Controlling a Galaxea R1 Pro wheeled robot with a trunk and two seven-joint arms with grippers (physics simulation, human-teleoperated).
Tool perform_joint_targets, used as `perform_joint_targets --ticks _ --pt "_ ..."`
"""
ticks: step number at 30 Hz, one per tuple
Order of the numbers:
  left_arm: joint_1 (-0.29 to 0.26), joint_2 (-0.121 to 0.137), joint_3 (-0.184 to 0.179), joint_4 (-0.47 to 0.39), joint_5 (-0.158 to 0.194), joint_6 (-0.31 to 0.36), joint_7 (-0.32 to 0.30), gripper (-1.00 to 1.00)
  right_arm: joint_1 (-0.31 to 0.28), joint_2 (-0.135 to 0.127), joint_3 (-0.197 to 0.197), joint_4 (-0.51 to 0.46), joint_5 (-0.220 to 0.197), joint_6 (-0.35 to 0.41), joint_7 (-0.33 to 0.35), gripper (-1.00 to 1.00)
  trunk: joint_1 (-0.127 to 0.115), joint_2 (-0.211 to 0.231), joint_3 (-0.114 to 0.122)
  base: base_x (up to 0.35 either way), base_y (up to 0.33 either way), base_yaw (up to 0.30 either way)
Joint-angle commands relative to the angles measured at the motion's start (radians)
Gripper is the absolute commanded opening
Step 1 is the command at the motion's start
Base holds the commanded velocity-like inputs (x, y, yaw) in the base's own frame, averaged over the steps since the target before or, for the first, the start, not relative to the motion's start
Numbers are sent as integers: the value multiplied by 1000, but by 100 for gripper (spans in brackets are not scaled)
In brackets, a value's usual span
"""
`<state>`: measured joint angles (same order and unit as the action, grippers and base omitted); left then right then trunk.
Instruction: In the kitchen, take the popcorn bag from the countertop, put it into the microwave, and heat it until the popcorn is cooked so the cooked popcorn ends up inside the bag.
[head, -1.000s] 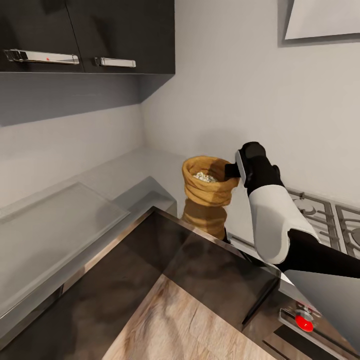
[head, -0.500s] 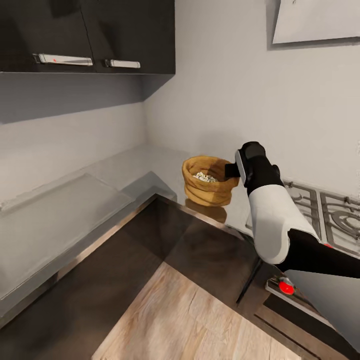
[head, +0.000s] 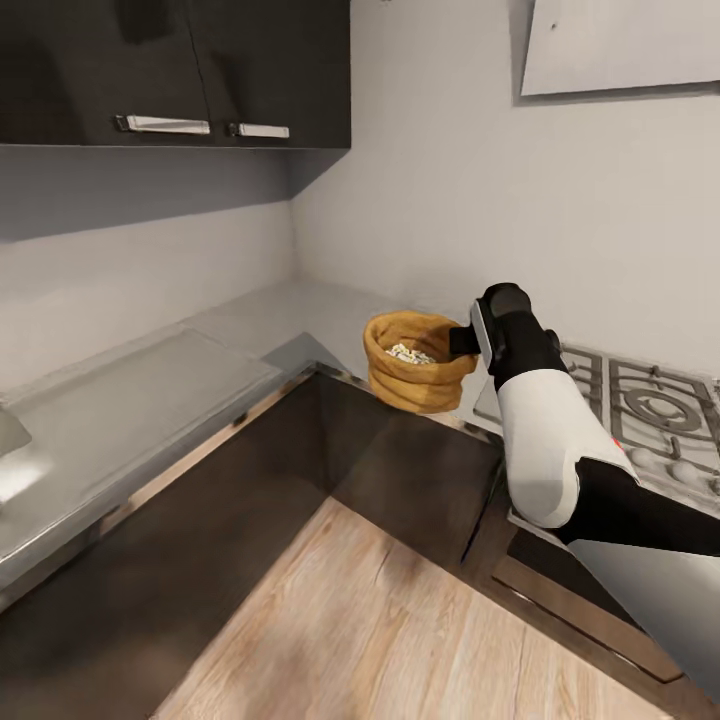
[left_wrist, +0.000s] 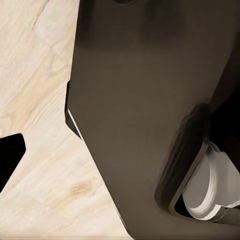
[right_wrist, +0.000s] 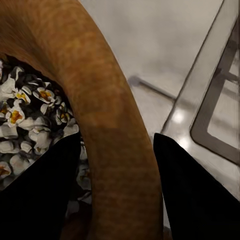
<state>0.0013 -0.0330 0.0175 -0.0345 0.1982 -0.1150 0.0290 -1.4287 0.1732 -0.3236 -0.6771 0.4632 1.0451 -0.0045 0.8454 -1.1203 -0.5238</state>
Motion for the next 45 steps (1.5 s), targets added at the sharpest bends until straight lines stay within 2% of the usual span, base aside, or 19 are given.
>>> perform_joint_targets --ticks 1,33,35,38,42,45 --pt "0 0 1 -1 5 -2 2 100 -1 1 -5 -1 1 2 0 -100 -1 -1 -1 -348 0 0" --pt "0 0 -1 -1 3 -11 2 100 9 1 -8 27 -1 2 1 -100 -1 -1 -1 -349 0 0" --pt "0 1 0 -1 3 -11 2 100 31 1 -8 29 0 2 1 -100 -1 -1 -1 -349 0 0" --pt "0 2 1 -2 3 -10 1 100 52 1 -8 45 1 2 1 -100 -1 -1 -1 -349 0 0" --pt "0 2 0 -2 3 -9 1 100 56 1 -8 147 2 2 1 -100 -1 -1 -1 -349 0 0" --pt "0 2 -1 -2 3 -9 0 100 56 1 -8 152 3 2 2 -100 -1 -1 -1 -330 0 0"
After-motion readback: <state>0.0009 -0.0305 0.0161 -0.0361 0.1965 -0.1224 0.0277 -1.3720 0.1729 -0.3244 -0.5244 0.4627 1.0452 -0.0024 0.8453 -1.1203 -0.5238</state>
